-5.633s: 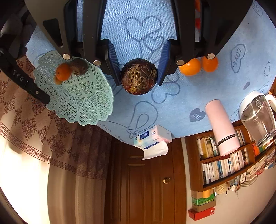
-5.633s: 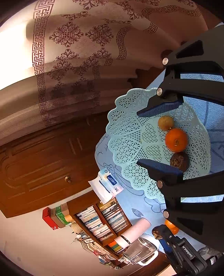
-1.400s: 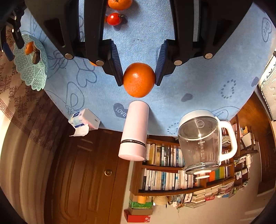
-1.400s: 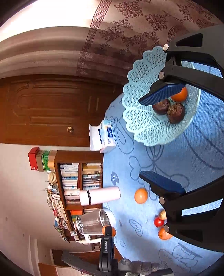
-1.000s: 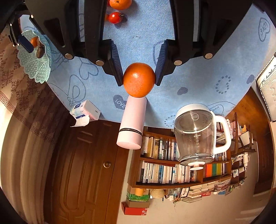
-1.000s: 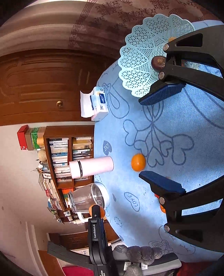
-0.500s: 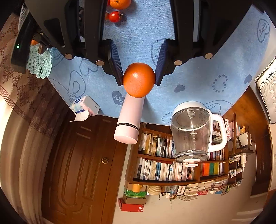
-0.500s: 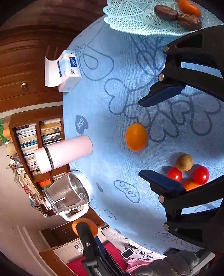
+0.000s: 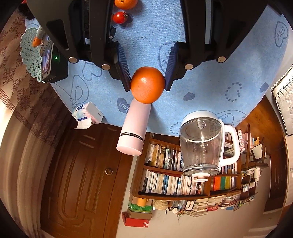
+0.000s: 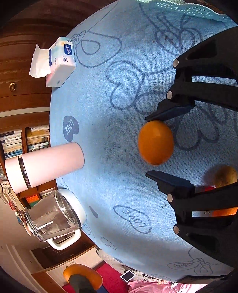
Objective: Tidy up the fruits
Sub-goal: 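Grasp the orange on the table with the right tool while the left tool holds its orange, then carry the orange in the right tool into the green basket and release it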
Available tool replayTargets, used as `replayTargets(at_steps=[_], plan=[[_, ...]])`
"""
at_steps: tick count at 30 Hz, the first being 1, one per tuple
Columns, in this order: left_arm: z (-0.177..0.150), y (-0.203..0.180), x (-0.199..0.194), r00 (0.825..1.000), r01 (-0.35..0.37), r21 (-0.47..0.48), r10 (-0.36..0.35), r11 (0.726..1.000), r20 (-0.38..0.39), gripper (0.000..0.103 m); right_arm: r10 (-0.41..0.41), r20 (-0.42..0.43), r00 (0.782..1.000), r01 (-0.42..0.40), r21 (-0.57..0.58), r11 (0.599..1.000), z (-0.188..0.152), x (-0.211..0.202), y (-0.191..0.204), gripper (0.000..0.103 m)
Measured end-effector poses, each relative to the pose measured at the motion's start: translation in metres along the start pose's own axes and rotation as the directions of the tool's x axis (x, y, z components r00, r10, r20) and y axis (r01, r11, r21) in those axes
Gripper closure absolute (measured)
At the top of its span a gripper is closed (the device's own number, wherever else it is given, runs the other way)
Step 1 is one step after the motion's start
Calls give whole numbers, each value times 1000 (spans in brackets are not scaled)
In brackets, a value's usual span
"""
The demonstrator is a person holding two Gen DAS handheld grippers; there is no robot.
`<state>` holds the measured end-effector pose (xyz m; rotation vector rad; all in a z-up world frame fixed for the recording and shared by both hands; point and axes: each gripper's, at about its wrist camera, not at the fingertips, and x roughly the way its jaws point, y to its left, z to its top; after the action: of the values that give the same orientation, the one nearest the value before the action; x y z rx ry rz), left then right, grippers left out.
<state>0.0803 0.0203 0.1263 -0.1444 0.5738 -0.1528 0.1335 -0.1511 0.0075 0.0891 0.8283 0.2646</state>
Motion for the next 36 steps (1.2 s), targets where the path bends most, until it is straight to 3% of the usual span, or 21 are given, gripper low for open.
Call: replayTargets(at_steps=[2, 12, 27, 36], plan=[[0, 0, 1, 1000, -1, -1, 1, 1000, -2, 65, -9, 1, 1000, 9, 6, 1000, 0, 0, -2, 57], [-1, -1, 0, 1000, 3, 3, -3, 1000, 3, 65, 0, 9, 1000, -1, 19, 1000, -2, -9, -3, 57], [-1, -9, -4, 1000, 17, 15, -17, 1000, 14, 65, -1, 129, 992, -7, 67, 998, 5, -64, -19, 57], [-2, -13, -8, 999, 24, 21, -24, 999, 21, 65, -45, 184, 982, 25, 112, 993, 5, -99, -43, 57]])
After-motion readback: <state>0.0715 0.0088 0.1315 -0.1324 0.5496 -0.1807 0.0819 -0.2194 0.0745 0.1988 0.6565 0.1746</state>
